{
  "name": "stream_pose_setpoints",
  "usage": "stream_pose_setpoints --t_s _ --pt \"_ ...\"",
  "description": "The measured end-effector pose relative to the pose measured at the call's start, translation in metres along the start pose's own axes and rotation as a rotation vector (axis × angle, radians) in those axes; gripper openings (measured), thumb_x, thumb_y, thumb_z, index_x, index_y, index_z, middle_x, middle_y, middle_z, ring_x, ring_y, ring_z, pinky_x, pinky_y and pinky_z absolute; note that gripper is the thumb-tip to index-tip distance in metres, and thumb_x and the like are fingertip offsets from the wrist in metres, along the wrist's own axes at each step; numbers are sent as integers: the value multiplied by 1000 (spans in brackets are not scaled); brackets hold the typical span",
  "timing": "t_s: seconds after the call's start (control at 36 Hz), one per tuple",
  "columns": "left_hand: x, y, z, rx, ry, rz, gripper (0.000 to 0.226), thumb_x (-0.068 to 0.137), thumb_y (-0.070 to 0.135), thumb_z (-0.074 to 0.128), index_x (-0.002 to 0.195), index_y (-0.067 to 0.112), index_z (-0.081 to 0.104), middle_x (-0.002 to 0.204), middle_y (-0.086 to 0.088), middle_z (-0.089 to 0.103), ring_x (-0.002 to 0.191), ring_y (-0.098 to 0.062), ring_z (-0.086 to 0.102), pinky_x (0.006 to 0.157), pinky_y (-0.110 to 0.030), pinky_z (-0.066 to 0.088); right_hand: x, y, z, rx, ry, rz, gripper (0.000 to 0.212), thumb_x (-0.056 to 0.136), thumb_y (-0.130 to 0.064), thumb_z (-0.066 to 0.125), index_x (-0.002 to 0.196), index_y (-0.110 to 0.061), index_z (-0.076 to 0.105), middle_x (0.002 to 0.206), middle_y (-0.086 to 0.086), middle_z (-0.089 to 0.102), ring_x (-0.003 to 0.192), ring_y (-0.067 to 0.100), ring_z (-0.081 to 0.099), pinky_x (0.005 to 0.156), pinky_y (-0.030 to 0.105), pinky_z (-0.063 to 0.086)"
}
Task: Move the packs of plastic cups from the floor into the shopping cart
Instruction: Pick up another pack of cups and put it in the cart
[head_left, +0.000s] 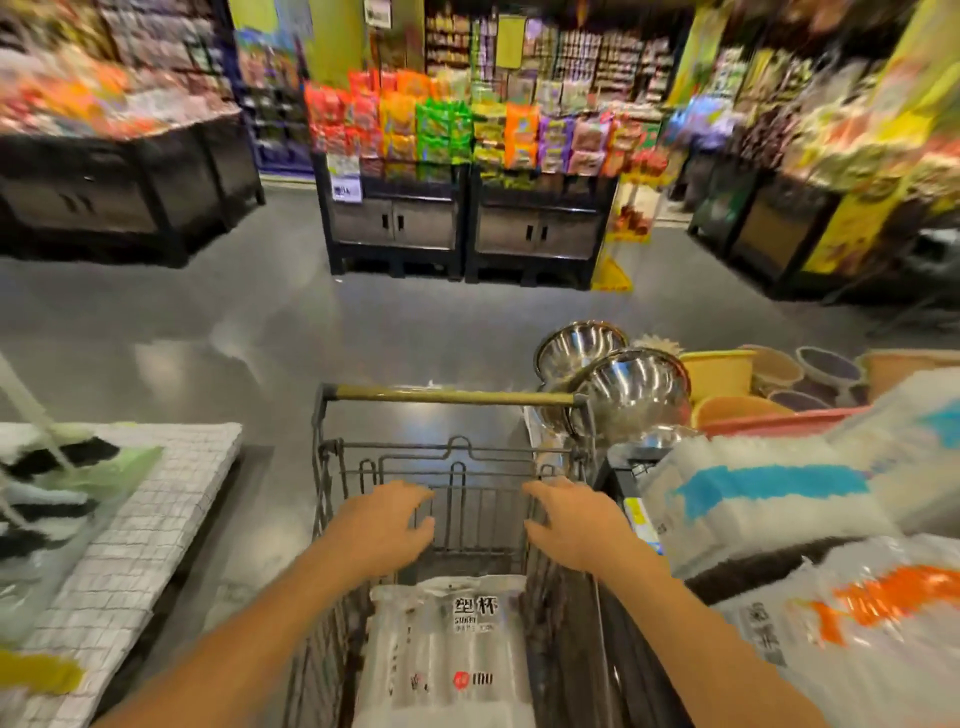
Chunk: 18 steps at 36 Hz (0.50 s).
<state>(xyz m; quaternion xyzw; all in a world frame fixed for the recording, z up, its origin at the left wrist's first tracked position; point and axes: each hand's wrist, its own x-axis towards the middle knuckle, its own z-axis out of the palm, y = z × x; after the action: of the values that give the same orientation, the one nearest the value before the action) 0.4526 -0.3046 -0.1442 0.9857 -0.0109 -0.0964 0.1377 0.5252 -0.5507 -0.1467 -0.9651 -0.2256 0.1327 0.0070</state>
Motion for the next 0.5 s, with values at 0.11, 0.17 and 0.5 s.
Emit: stream_pose_setpoints --t_s 0.11,0.17,0.5 --pt "-17 19 -37 -3 105 45 42 99 43 45 134 23 55 130 -1 57 117 -20 56 96 -36 47 -23 -5 -41 11 57 14 52 98 -44 44 147 -28 40 142 6 51 122 31 55 95 45 51" --pt "-27 29 -52 1 128 69 43 98 44 45 135 24 55 132 0 56 117 -21 57 98 -39 47 -40 -8 -56 37 87 32 53 96 -46 44 147 -29 41 139 6 53 120 30 56 96 47 51" --pt "-82 75 -108 77 82 421 45 98 47 48 137 26 54 138 4 55 120 -17 55 99 -37 49 -177 -48 -96 123 256 295 46 96 -42 52 140 -27 50 132 2 60 118 26 57 97 46 50"
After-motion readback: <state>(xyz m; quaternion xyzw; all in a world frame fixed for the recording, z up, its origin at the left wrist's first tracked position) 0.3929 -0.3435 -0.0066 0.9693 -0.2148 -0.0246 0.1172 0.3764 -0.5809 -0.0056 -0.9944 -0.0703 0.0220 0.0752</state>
